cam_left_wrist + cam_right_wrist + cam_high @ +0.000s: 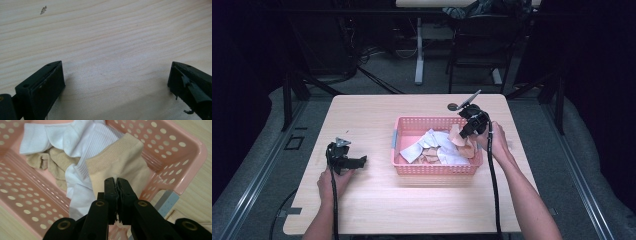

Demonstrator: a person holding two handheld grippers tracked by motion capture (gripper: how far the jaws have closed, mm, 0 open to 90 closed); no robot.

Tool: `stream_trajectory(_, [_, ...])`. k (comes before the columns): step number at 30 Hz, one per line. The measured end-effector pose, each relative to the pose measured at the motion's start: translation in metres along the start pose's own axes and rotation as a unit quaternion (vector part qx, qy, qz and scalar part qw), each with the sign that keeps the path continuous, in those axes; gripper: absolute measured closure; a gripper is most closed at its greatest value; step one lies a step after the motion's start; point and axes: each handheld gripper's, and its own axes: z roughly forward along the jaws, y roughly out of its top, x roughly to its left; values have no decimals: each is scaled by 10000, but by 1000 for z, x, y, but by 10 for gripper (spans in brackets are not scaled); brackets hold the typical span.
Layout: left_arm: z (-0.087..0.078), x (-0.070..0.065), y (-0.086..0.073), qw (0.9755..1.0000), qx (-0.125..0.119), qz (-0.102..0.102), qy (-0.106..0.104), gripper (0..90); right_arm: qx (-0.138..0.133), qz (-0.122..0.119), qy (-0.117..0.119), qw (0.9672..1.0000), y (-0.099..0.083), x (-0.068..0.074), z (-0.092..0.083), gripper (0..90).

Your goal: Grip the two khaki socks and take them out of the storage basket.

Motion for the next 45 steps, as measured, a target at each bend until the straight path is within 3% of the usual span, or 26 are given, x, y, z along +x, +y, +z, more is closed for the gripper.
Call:
stream_trajectory(13, [0,0,0,10000,0,0,1,4,-314,-42,145,9994,11,6,-28,867])
stream_trajectory(45, [0,0,0,10000,-1,-1,0,4,-1008,-99,57,9948,32,5,-107,867])
